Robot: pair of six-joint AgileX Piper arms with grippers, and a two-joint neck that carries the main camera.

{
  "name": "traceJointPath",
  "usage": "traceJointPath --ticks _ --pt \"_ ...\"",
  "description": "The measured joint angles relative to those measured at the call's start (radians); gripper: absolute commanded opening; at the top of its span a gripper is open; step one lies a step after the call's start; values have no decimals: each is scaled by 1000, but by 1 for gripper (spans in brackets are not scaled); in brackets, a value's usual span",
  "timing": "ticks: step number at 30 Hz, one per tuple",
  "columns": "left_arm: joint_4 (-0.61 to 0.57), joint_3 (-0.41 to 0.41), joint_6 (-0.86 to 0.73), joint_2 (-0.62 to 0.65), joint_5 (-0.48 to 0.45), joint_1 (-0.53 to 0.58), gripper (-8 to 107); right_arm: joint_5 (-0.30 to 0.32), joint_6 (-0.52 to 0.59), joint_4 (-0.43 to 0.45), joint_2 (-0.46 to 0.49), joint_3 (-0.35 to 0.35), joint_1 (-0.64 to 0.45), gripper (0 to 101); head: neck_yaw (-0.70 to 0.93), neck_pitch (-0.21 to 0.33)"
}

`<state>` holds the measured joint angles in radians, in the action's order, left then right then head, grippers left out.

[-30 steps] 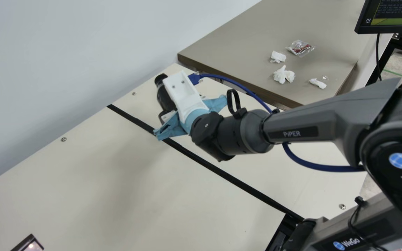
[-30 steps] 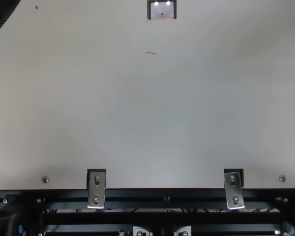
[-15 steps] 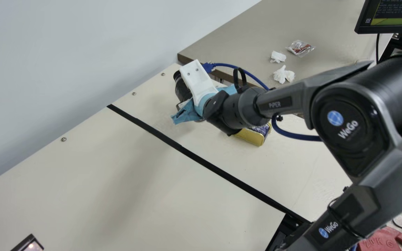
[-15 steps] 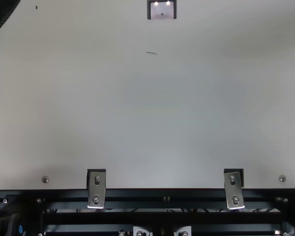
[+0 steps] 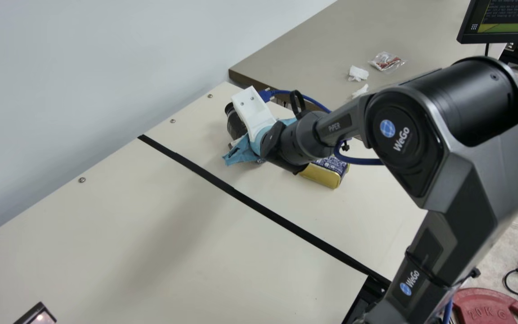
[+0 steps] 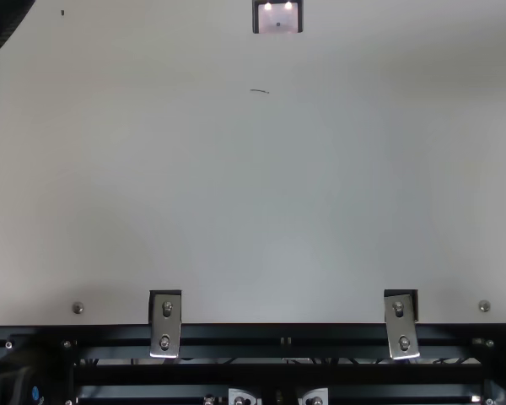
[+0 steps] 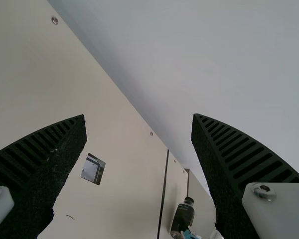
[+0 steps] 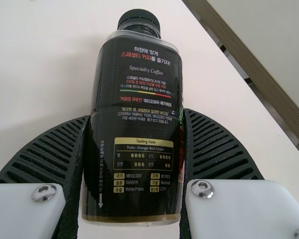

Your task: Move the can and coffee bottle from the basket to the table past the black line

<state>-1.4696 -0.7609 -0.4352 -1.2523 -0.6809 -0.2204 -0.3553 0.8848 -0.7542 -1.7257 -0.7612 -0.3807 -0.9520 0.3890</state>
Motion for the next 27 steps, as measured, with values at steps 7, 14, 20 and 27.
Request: traceJointPath --ticks 7,14,20,27 --pt "0 0 0 0 0 0 90 -14 -61 56 -28 6 -9 0 0 0" --pt "0 0 0 0 0 0 90 -31 -110 102 -41 13 -17 0 5 0" --pt "0 0 0 0 0 0 90 -15 -135 115 -46 22 -21 101 0 0" --pt "0 0 0 0 0 0 90 -51 -129 109 -28 30 -17 101 5 0"
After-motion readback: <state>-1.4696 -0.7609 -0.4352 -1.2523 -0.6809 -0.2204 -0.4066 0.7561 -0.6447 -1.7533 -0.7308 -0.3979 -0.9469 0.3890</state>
